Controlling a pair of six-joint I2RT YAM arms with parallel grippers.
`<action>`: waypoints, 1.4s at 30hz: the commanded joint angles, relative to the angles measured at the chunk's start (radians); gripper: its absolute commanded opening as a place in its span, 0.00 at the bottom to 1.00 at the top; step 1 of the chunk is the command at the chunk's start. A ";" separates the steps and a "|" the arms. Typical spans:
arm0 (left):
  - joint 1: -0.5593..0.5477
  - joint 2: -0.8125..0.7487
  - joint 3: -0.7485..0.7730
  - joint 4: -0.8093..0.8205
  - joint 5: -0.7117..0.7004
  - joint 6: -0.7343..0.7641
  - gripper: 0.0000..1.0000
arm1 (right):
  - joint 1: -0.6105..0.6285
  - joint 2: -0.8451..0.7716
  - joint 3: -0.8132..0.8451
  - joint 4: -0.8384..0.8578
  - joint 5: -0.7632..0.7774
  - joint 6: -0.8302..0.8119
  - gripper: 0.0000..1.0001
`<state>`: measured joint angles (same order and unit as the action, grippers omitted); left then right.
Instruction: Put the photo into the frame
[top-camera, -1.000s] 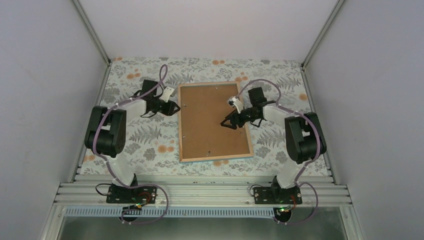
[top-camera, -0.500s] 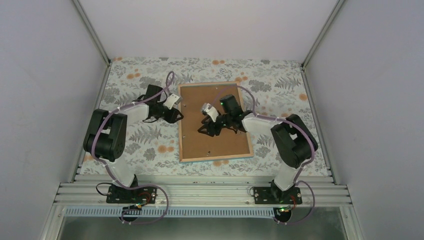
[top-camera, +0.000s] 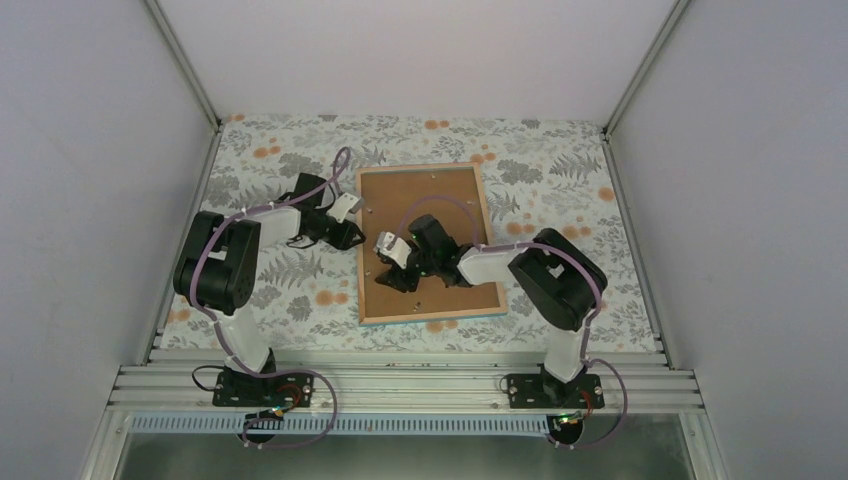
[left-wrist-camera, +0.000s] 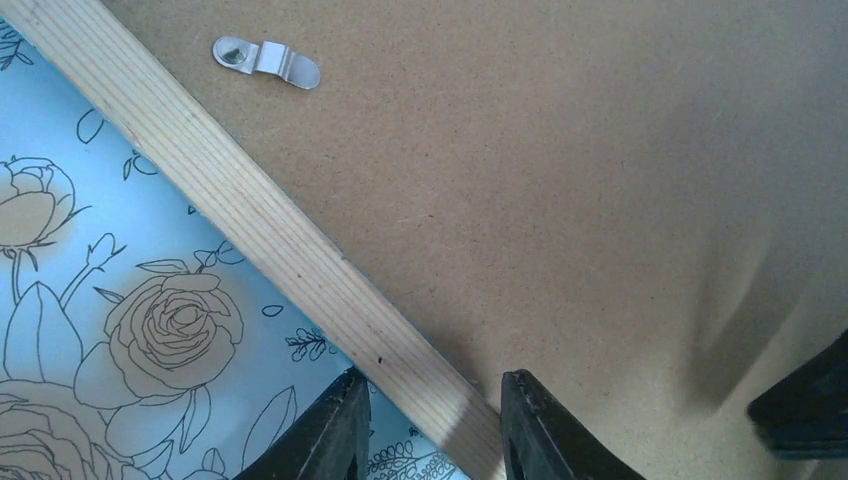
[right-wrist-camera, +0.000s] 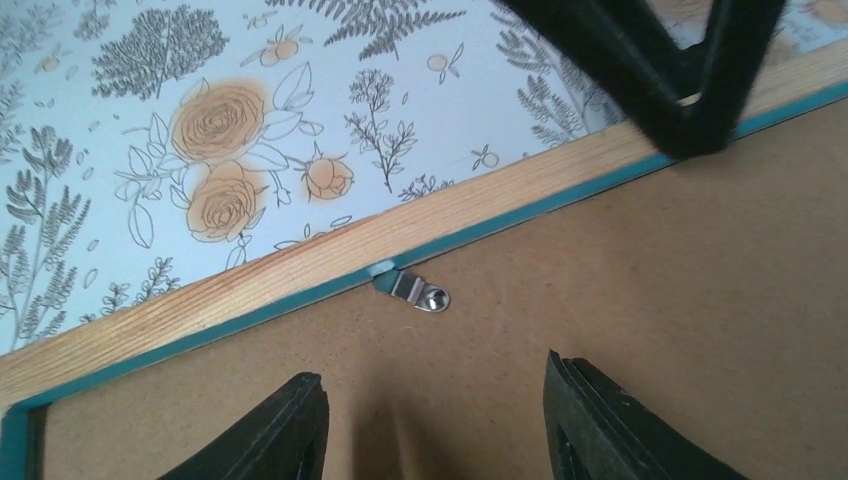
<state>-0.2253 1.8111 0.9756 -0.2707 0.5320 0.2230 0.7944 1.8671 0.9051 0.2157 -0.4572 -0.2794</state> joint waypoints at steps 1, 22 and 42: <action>-0.004 0.018 -0.021 -0.005 0.012 0.009 0.31 | 0.024 0.047 0.000 0.078 0.048 -0.039 0.53; -0.019 0.039 -0.049 0.000 0.028 0.016 0.15 | 0.035 0.202 0.069 0.106 0.107 0.028 0.38; -0.024 0.021 -0.053 0.006 0.028 0.008 0.16 | 0.026 0.169 0.111 0.018 0.028 0.070 0.36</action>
<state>-0.2184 1.8091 0.9569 -0.2073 0.5495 0.2096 0.8150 2.0411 1.0321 0.3328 -0.4076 -0.2268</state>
